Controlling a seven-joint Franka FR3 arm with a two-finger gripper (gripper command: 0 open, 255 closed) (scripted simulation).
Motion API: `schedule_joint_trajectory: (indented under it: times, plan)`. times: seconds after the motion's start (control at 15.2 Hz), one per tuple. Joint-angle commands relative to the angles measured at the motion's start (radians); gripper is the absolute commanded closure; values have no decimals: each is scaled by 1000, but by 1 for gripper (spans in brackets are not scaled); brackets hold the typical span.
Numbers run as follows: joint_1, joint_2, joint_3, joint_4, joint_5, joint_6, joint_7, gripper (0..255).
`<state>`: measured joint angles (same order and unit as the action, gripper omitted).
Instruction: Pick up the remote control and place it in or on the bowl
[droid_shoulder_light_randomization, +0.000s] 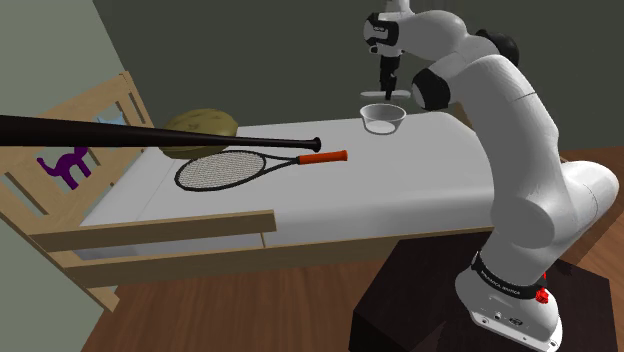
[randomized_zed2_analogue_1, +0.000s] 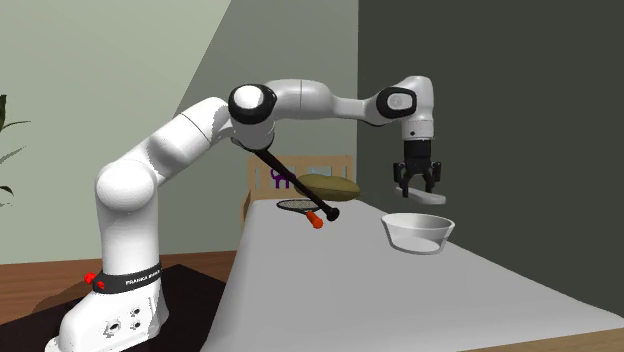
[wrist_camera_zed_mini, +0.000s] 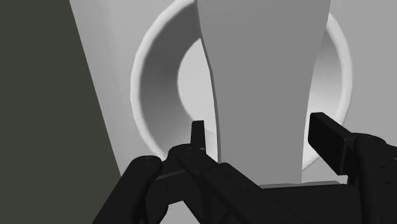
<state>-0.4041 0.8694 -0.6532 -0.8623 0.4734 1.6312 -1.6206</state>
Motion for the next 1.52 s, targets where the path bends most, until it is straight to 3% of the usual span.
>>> schedule_joint_trajectory:
  times: [0.0, 0.66, 1.12, 1.19, 1.45]
  plan:
    - [11, -3, -1, -38, 1, 31, -7, 255]
    - [53, 1, 2, -184, 11, 166, -32, 255]
    - [53, 1, 1, -184, 11, 166, -32, 255]
    - [53, 1, 1, -184, 11, 166, -32, 0]
    - [52, 2, 2, -183, 11, 165, -32, 0]
